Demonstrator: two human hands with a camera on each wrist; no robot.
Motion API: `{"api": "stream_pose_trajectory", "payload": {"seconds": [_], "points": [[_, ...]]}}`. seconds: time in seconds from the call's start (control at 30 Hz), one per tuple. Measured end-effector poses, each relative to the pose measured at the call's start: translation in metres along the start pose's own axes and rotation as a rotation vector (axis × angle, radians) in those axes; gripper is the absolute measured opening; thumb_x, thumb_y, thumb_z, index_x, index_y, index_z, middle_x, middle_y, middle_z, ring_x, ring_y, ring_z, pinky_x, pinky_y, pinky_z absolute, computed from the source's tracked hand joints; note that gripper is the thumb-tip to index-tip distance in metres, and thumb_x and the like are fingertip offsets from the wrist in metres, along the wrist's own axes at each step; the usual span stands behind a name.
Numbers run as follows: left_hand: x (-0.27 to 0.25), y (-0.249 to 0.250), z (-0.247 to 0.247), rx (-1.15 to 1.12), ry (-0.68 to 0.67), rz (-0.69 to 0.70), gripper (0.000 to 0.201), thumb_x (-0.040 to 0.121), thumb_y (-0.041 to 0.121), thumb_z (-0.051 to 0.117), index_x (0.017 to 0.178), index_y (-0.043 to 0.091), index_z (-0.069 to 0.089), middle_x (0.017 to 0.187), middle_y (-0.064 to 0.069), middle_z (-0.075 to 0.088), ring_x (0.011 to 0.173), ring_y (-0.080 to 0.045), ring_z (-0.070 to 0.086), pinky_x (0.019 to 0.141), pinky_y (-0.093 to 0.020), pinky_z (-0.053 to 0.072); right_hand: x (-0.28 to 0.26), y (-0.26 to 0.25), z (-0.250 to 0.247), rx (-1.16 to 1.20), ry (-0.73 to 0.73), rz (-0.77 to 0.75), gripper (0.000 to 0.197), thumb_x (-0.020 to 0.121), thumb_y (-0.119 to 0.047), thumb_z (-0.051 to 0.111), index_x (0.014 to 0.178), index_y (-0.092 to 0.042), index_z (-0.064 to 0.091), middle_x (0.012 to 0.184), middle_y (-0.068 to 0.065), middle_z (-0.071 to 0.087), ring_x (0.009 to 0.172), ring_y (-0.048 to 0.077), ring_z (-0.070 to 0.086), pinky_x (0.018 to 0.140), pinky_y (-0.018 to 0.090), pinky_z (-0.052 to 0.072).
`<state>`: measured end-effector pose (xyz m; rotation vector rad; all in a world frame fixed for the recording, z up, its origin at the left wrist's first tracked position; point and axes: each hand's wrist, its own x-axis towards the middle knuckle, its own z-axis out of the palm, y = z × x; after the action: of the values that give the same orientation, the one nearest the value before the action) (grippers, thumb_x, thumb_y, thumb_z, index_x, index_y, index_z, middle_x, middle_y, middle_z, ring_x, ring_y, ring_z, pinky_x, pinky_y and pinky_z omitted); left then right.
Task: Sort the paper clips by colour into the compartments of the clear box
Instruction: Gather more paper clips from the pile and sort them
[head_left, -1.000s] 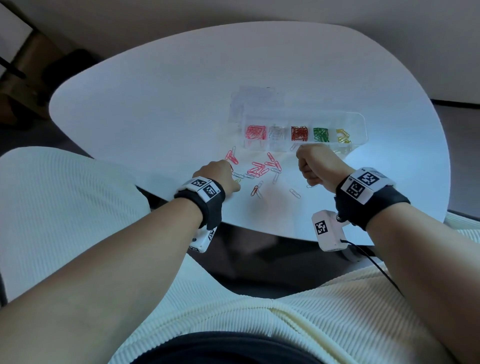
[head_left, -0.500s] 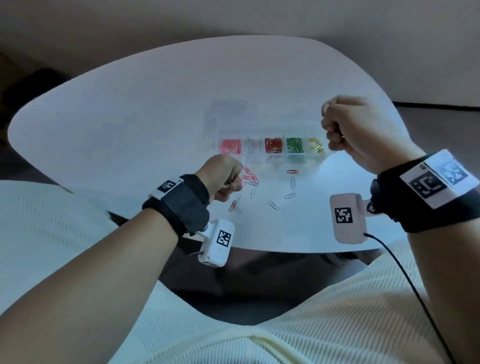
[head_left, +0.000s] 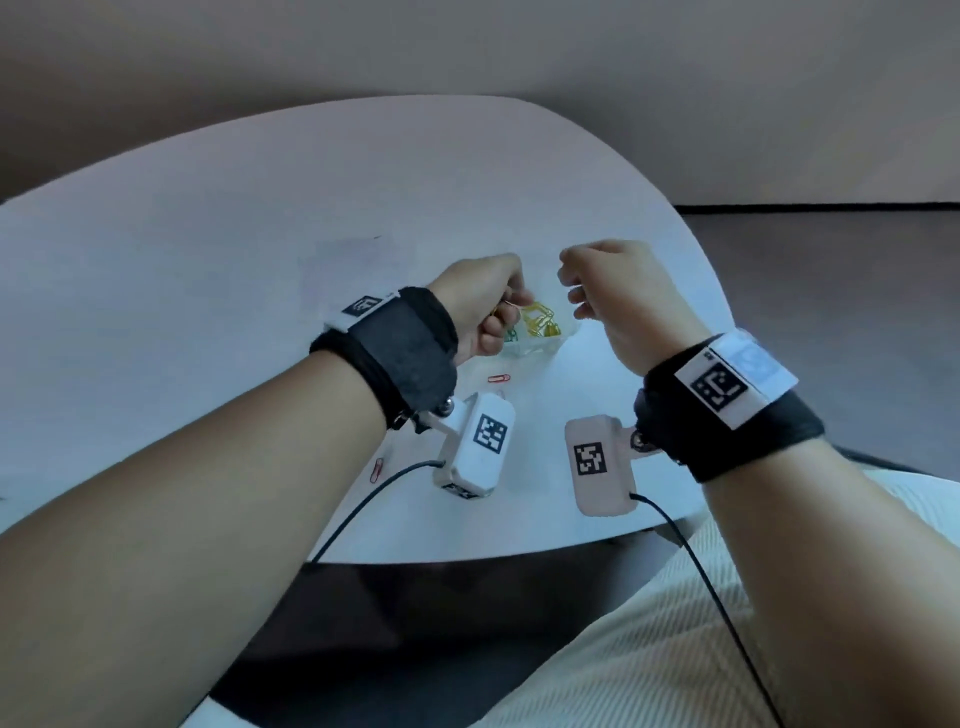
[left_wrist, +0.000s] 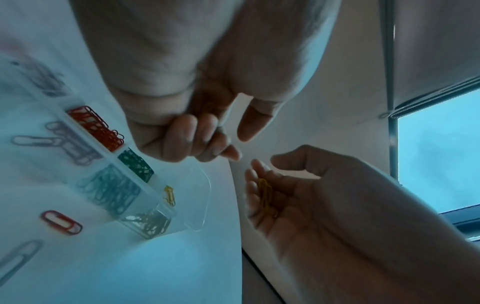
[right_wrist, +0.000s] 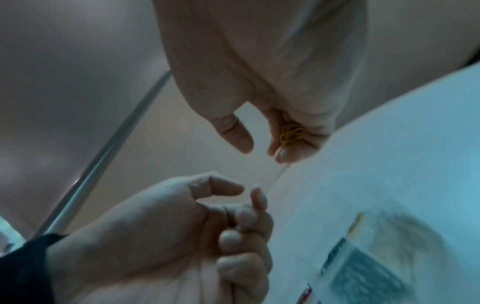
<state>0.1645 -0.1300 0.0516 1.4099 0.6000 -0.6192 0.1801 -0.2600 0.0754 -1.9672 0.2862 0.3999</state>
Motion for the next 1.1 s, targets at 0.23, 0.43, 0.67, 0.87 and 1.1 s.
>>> {"api": "stream_pose_trajectory", "payload": {"seconds": [0.23, 0.43, 0.67, 0.87, 1.1], "points": [[0.021, -0.005, 0.019, 0.027, 0.052, -0.043, 0.023, 0.089, 0.019, 0.047, 0.09, 0.002, 0.061, 0.068, -0.003, 0.047, 0.054, -0.013, 0.041, 0.049, -0.022, 0.035, 0.026, 0.018, 0.008, 0.208, -0.111, 0.267, 0.043, 0.087, -0.03, 0.063, 0.12, -0.003, 0.056, 0.105, 0.008, 0.054, 0.093, 0.02, 0.055, 0.084, 0.029, 0.046], [0.034, 0.002, 0.03, -0.21, 0.063, -0.051, 0.038, 0.092, 0.024, 0.051, 0.115, -0.006, 0.055, 0.092, -0.014, 0.055, 0.075, -0.022, 0.055, 0.061, -0.024, 0.051, 0.016, -0.001, -0.012, 0.185, 0.072, 0.139, 0.028, 0.091, -0.036, 0.058, 0.113, -0.019, 0.059, 0.104, -0.005, 0.054, 0.108, 0.014, 0.05, 0.095, 0.03, 0.038], [0.048, -0.004, 0.035, -0.133, -0.018, -0.051, 0.051, 0.093, 0.042, 0.051, 0.129, 0.007, 0.048, 0.126, -0.007, 0.047, 0.11, -0.02, 0.05, 0.088, -0.03, 0.04, 0.01, -0.005, -0.032, 0.182, 0.064, 0.04, 0.014, 0.087, -0.036, 0.06, 0.097, -0.027, 0.064, 0.12, -0.006, 0.064, 0.116, 0.012, 0.056, 0.102, 0.034, 0.04], [0.029, -0.015, 0.018, 0.019, 0.033, 0.169, 0.02, 0.091, 0.022, 0.054, 0.103, 0.009, 0.063, 0.105, -0.009, 0.061, 0.098, -0.022, 0.06, 0.085, -0.032, 0.055, 0.002, 0.001, -0.024, -0.257, -0.126, -0.118, 0.016, 0.089, -0.025, 0.057, 0.093, -0.015, 0.069, 0.085, 0.0, 0.074, 0.078, 0.018, 0.072, 0.068, 0.028, 0.051], [-0.015, -0.05, -0.012, 0.565, 0.179, 0.336, 0.014, 0.085, 0.011, 0.054, 0.088, 0.013, 0.068, 0.072, 0.002, 0.067, 0.057, -0.01, 0.056, 0.052, -0.02, 0.042, -0.006, 0.028, 0.006, -0.81, -0.354, -0.191, 0.013, 0.084, -0.024, 0.068, 0.078, -0.015, 0.074, 0.073, 0.0, 0.072, 0.07, 0.01, 0.068, 0.054, 0.019, 0.043]]}}
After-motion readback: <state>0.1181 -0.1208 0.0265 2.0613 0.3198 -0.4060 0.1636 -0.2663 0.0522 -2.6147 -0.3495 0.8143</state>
